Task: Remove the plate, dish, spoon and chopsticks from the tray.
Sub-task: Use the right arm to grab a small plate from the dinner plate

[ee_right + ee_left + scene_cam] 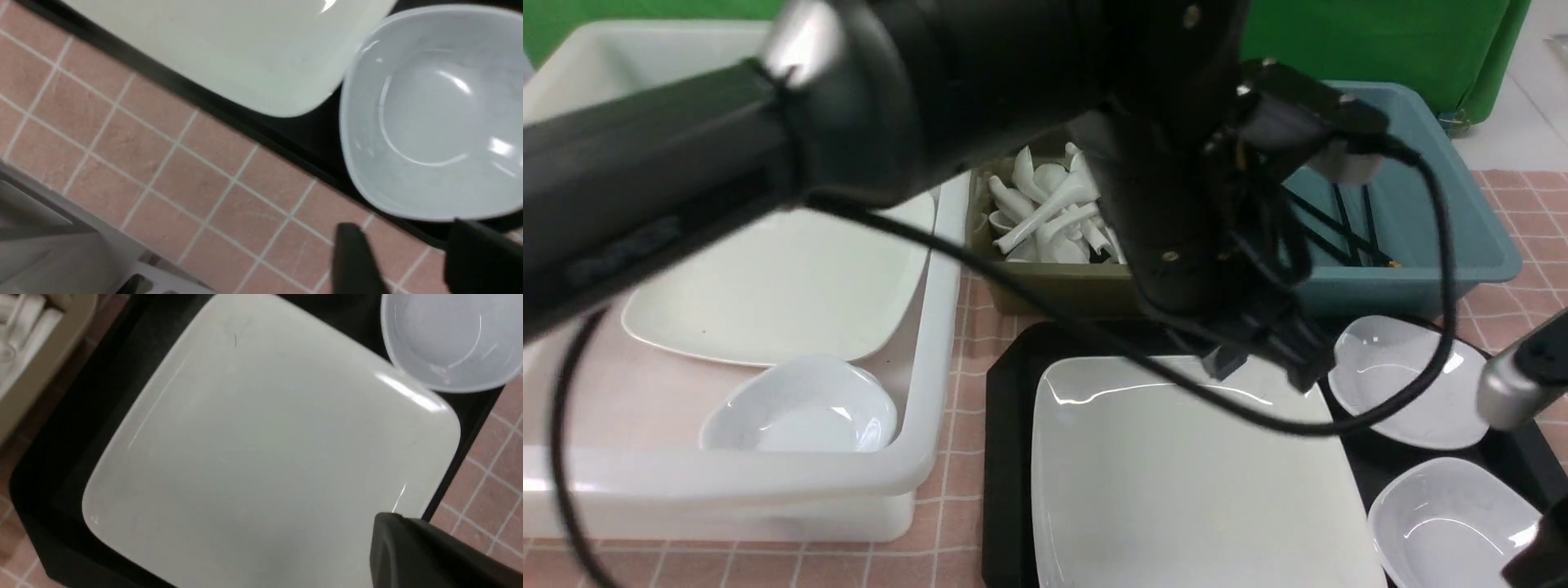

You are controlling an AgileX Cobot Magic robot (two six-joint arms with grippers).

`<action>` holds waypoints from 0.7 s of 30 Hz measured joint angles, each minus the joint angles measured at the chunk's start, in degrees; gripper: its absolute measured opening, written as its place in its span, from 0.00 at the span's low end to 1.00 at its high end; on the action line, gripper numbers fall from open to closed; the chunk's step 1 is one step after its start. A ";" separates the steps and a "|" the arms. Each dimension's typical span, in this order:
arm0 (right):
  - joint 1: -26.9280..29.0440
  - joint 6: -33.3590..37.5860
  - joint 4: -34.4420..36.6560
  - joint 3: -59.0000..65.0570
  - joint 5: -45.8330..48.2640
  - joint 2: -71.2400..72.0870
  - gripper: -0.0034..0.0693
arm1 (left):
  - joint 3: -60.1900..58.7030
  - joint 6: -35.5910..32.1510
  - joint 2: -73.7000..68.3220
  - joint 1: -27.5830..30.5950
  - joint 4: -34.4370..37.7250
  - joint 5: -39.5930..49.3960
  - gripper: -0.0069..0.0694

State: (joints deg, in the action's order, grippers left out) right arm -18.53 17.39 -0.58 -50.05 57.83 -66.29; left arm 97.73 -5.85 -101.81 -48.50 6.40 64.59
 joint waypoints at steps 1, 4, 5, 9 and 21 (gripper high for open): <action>-0.14 0.00 0.00 0.00 0.00 -0.26 0.63 | -0.80 0.00 0.55 0.00 0.00 -0.48 0.08; -2.62 -0.48 -2.00 5.78 -8.68 -5.55 0.79 | -15.15 -0.77 10.91 0.00 2.71 -8.83 0.08; -3.16 -1.87 -3.51 7.29 -11.76 -7.46 0.82 | -18.42 -1.06 13.41 0.00 3.34 -11.60 0.08; -3.52 -5.33 -6.10 9.31 -17.54 -13.23 0.85 | -28.25 -1.19 20.85 0.00 3.60 -18.23 0.09; -4.02 -6.63 -8.24 9.44 -23.76 -23.89 0.80 | -35.37 -0.70 25.41 0.00 3.60 -23.20 0.09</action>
State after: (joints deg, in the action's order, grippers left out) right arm -22.55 10.76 -8.81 -40.61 34.07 -90.18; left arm 62.36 -6.56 -76.40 -48.50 10.00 41.39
